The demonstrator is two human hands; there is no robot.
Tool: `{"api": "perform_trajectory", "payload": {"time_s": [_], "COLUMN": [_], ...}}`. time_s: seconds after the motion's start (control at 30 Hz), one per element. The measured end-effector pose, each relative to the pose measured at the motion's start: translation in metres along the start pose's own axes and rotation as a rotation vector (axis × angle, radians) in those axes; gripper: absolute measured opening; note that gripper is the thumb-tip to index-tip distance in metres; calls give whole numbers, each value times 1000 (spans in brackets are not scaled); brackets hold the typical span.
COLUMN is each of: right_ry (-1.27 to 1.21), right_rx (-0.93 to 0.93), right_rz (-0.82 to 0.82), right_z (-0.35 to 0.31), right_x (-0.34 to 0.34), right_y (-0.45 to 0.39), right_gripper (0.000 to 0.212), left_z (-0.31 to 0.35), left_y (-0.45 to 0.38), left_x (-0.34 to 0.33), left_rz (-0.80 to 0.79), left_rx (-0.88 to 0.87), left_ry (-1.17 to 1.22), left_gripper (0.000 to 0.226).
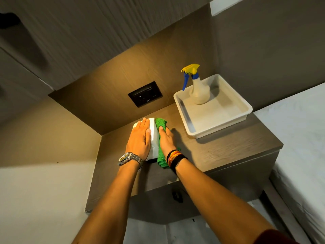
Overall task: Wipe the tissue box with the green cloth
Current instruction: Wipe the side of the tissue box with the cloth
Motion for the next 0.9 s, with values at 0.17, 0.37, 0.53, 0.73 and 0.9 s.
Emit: {"api": "perform_trajectory", "payload": {"time_s": [0.17, 0.37, 0.53, 0.73, 0.9], "right_ry": [60, 63, 57, 83, 41], "right_rx": [176, 120, 106, 267, 77], "right_rz": [-58, 31, 9, -22, 20], "right_z": [23, 28, 0, 37, 39], "right_x": [4, 6, -3, 2, 10], "right_y": [46, 18, 5, 49, 22], "right_gripper": [46, 45, 43, 46, 42], "left_z": [-3, -1, -2, -4, -1], "left_y": [-2, -1, -1, -1, 0], "left_x": [-1, -1, -2, -3, -2], "left_rz": [-5, -7, -4, -26, -24], "left_rx": [-23, -13, -3, -26, -15], "left_ry": [0, 1, -2, -21, -29], "left_gripper": [57, 58, 59, 58, 59]}}
Point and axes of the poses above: each hand's wrist, its own y-axis away from the middle knuckle, its own x-axis out of the back of the hand, z = x × y, the point moved 3 cm from there along -y, towards the middle knuckle, and after that the axes turned 9 degrees about -x, right-handed, at the moved point
